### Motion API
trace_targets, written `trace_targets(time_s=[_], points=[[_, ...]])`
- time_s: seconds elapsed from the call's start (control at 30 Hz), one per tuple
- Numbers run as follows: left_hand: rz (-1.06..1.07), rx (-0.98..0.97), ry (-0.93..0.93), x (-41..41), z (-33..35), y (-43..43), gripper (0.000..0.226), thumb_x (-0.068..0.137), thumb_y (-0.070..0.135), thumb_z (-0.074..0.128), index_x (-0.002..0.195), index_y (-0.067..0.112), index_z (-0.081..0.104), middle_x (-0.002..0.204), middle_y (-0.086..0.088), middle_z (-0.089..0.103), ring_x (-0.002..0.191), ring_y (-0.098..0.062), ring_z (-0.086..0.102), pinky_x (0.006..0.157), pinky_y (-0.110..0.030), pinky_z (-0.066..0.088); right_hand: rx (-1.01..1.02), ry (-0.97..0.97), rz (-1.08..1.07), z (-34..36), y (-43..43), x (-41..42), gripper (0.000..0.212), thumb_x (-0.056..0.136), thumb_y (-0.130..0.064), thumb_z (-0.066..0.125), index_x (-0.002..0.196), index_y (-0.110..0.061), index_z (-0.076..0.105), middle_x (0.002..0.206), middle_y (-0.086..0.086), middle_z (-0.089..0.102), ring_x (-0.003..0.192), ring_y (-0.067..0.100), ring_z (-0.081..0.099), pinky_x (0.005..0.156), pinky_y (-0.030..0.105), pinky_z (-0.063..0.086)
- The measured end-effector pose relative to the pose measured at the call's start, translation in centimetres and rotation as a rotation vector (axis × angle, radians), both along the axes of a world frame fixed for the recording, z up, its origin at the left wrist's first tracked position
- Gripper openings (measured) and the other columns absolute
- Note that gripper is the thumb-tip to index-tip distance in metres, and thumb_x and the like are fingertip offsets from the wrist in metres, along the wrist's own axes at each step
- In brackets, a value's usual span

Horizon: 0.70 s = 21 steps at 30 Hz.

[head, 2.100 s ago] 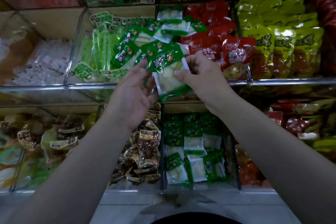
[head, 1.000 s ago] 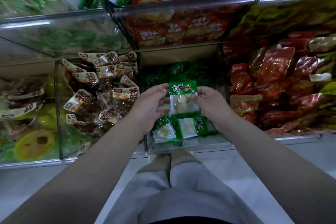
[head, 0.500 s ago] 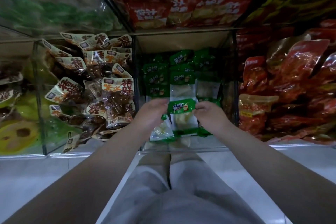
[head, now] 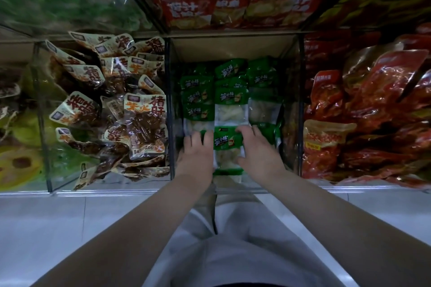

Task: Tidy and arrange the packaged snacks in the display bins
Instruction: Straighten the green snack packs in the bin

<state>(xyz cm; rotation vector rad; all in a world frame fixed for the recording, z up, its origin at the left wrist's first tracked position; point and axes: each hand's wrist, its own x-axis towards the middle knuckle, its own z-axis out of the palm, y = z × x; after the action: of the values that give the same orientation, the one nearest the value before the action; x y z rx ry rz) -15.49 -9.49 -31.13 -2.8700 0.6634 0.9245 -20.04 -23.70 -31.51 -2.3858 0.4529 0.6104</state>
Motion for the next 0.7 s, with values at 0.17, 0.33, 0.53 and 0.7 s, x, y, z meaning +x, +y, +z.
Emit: trace_targets(time_s=[0.17, 0.33, 0.53, 0.7], points=[[-0.142, -0.008, -0.059, 0.6, -1.1, 0.1, 0.082, 0.083, 0.01, 0.067, 0.145, 0.017, 0.013, 0.133, -0.011, 0.028, 0.125, -0.029, 0.032, 0.101, -0.034, 0.038, -0.043, 0.02, -0.018, -0.5, -0.1, -0.7, 0.063, 0.084, -0.019, 0.073, 0.135, -0.015, 0.036, 0.136, 0.007, 0.048, 0.115, 0.025, 0.054, 0.079, 0.033, 0.043], [-0.066, -0.093, 0.034, 0.9, -0.7, 0.3, 0.092, 0.079, 0.027, 0.077, 0.147, 0.019, 0.016, 0.135, -0.009, 0.027, 0.128, -0.028, 0.028, 0.103, -0.038, 0.037, 0.067, 0.021, -0.151, -0.2, -0.4, -0.6, 0.059, 0.083, -0.026, 0.075, 0.13, -0.016, 0.041, 0.111, 0.003, 0.056, 0.093, 0.02, 0.058, 0.072, 0.03, 0.043], [0.645, -0.64, 0.322, 1.5, 1.8, 0.3, 0.048, 0.094, 0.031, 0.061, 0.137, 0.017, 0.045, 0.134, -0.003, 0.047, 0.122, -0.016, 0.044, 0.098, -0.026, 0.034, 0.363, -0.139, -0.403, 1.4, -0.6, -0.6, 0.024, 0.097, -0.03, 0.056, 0.116, -0.018, 0.048, 0.085, -0.009, 0.054, 0.075, 0.003, 0.054, 0.069, 0.019, 0.045], [1.092, -0.952, 0.612, 2.0, 3.5, 0.2, 0.026, 0.103, 0.035, 0.041, 0.126, 0.027, 0.051, 0.135, 0.003, 0.051, 0.136, -0.016, 0.041, 0.104, -0.03, 0.033, 0.564, -0.18, -0.56, 3.3, 0.3, 0.0, 0.015, 0.101, -0.036, 0.044, 0.11, -0.028, 0.052, 0.102, -0.012, 0.06, 0.098, 0.004, 0.056, 0.082, 0.015, 0.042]])
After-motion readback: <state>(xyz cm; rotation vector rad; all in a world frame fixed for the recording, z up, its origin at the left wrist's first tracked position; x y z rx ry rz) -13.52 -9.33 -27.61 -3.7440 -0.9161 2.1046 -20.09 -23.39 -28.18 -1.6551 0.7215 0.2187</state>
